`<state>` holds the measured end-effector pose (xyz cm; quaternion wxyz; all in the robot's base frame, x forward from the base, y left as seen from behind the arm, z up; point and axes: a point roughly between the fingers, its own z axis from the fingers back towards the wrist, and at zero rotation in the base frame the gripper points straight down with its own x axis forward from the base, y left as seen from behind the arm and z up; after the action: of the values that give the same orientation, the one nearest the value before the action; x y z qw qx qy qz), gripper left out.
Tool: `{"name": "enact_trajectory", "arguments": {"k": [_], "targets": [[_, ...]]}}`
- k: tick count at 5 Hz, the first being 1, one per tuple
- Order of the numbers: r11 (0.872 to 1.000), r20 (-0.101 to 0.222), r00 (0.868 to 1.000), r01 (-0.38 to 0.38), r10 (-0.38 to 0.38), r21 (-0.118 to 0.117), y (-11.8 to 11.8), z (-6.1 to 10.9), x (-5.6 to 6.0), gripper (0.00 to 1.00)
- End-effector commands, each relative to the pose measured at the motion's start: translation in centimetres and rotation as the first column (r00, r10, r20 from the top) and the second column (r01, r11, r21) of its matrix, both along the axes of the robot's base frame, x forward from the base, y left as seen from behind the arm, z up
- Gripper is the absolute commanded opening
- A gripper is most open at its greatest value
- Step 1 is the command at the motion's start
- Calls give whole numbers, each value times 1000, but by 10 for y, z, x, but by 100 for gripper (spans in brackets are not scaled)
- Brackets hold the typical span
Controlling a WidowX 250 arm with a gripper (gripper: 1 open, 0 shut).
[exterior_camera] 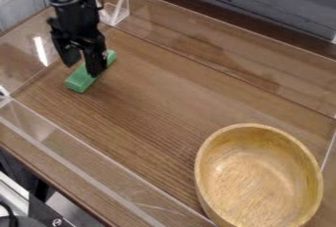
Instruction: Put the green block in the brown bowl
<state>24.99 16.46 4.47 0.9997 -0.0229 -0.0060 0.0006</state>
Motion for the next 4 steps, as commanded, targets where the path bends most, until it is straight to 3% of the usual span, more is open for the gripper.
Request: {"name": "enact_trajectory", "arguments": {"k": [1, 4], "targets": [[1000, 39, 999, -17, 16, 14, 10, 7, 8, 100], [999, 15, 999, -31, 31, -17, 15, -7, 15, 100]]}}
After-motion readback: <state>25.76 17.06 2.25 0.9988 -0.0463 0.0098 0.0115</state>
